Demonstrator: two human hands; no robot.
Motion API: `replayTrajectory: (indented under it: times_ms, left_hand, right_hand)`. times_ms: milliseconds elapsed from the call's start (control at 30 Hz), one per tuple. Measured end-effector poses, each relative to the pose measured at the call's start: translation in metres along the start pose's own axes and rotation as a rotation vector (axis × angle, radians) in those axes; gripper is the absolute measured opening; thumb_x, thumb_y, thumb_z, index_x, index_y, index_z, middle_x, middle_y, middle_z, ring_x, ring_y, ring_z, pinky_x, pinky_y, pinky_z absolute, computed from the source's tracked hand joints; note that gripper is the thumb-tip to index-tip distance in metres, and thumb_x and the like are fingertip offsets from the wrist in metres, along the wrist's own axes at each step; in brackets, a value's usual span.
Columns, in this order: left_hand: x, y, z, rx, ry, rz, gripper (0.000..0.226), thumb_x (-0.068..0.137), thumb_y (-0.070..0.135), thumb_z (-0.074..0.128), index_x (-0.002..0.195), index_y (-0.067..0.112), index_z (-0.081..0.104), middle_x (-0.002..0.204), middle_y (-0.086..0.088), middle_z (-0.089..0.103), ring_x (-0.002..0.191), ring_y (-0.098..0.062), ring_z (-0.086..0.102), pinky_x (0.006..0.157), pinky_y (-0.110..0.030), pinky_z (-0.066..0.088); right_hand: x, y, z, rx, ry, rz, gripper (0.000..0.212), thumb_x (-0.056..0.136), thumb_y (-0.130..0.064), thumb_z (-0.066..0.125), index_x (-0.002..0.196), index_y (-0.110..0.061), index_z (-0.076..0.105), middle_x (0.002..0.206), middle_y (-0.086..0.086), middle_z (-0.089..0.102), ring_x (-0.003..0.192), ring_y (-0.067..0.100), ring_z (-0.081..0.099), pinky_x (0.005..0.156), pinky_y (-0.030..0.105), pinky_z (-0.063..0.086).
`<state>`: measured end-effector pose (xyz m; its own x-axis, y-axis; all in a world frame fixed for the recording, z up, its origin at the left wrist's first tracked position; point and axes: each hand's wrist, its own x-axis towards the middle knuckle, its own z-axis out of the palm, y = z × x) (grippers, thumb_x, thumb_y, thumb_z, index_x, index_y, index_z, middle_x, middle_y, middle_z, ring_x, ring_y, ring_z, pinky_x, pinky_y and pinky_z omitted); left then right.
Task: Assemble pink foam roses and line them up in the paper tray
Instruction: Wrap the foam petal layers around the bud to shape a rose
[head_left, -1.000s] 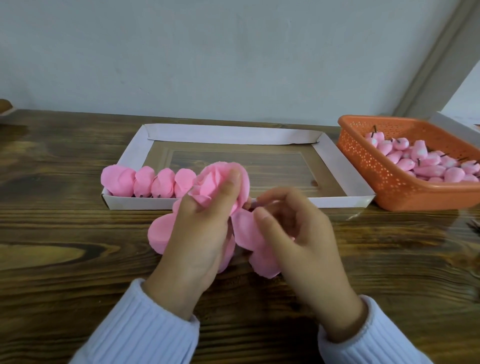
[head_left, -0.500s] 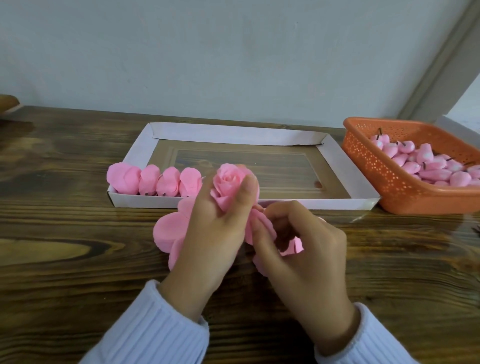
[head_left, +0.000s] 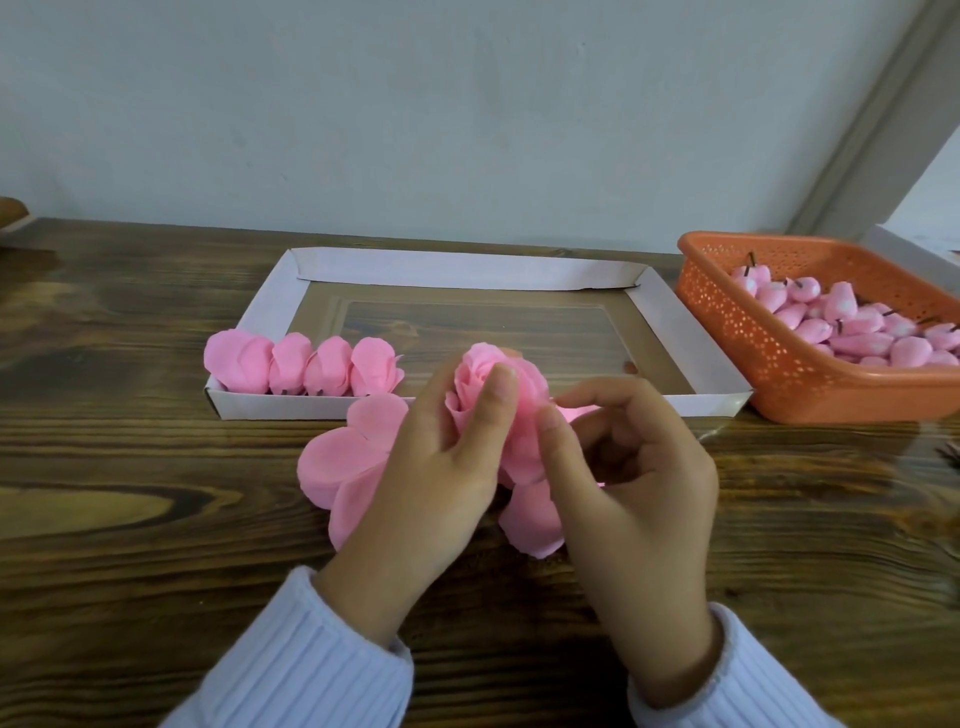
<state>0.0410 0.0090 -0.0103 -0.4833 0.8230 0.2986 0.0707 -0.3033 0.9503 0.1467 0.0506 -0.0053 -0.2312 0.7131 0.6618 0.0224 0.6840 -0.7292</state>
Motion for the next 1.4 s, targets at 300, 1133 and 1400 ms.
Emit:
replayTrajectory:
  times_ms: [300,1133,1400]
  left_hand:
    - [-0.001,0.006,0.000,0.040,-0.048,0.008,0.017,0.078,0.068,0.044,0.083,0.066,0.060,0.085,0.028,0.068,0.082,0.013,0.064,0.062,-0.003,0.046]
    - [0.000,-0.002,0.002,-0.016,0.028,0.003,0.038,0.083,0.057,0.052,0.097,0.024,0.063,0.082,0.012,0.072,0.079,0.000,0.069,0.064,-0.013,0.051]
    - [0.000,-0.005,0.003,0.010,0.050,0.022,0.048,0.076,0.064,0.044,0.095,0.024,0.063,0.081,0.014,0.071,0.078,0.002,0.067,0.064,-0.012,0.050]
  right_hand:
    - [0.000,0.003,-0.002,0.040,0.034,0.047,0.011,0.082,-0.008,0.066,0.081,-0.018,0.061,0.058,-0.004,0.060,0.047,0.008,0.055,0.049,0.014,0.041]
    - [0.003,0.008,0.001,-0.181,-0.166,-0.037,0.017,0.083,-0.011,0.055,0.088,-0.014,0.071,0.072,-0.006,0.063,0.068,0.011,0.057,0.059,0.028,0.046]
    - [0.003,0.008,0.000,-0.211,-0.153,-0.039,0.016,0.079,-0.009,0.058,0.082,-0.015,0.073,0.066,-0.005,0.063,0.064,0.012,0.057,0.056,0.035,0.045]
